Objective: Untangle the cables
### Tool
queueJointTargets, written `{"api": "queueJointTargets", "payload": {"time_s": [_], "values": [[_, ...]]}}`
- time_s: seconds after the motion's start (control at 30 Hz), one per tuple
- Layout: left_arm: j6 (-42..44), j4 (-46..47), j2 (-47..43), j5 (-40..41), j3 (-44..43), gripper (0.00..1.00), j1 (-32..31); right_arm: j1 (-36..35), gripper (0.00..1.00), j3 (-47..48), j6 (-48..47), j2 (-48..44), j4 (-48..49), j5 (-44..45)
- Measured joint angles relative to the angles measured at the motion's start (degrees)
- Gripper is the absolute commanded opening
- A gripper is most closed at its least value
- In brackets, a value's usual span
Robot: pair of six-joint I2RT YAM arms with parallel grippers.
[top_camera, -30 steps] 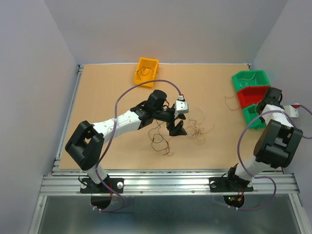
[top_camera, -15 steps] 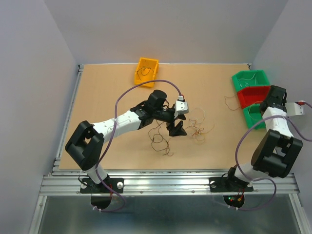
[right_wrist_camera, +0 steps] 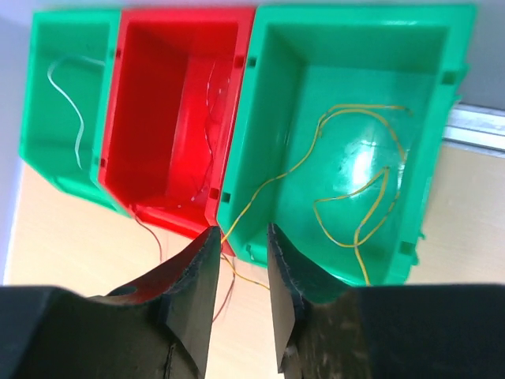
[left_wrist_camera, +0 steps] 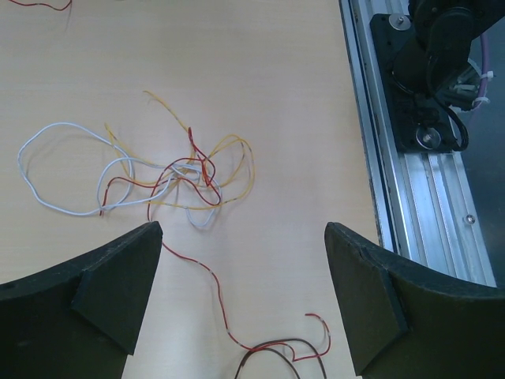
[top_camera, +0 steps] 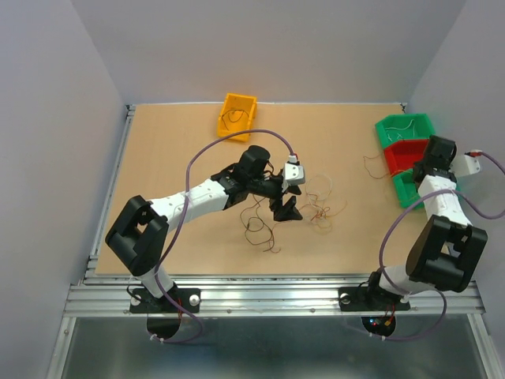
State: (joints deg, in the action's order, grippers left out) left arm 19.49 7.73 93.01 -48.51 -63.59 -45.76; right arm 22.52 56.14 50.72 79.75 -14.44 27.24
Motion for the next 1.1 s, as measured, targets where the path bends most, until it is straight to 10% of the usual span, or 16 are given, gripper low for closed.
{"api": "queueJointTargets", "payload": {"time_s": [0.33, 1.03, 1.1], "values": [[0.13, -0.33, 0.0, -0.17, 0.0, 0.96, 0.0, -7.52, 0.73, -3.78, -1.81, 3.43, 3.48, 1.31], [0.63, -0.79, 0.0, -0.5, -0.31, 0.96, -0.39, -15.47, 0.58, -11.93, 4.61, 12.24, 4.22, 12.76], [0.81, -0.79, 0.0, -0.37, -0.31, 0.96, -0.39, -15.47, 0.44, -11.91, 5.16, 12.24, 4.13, 13.29]]}}
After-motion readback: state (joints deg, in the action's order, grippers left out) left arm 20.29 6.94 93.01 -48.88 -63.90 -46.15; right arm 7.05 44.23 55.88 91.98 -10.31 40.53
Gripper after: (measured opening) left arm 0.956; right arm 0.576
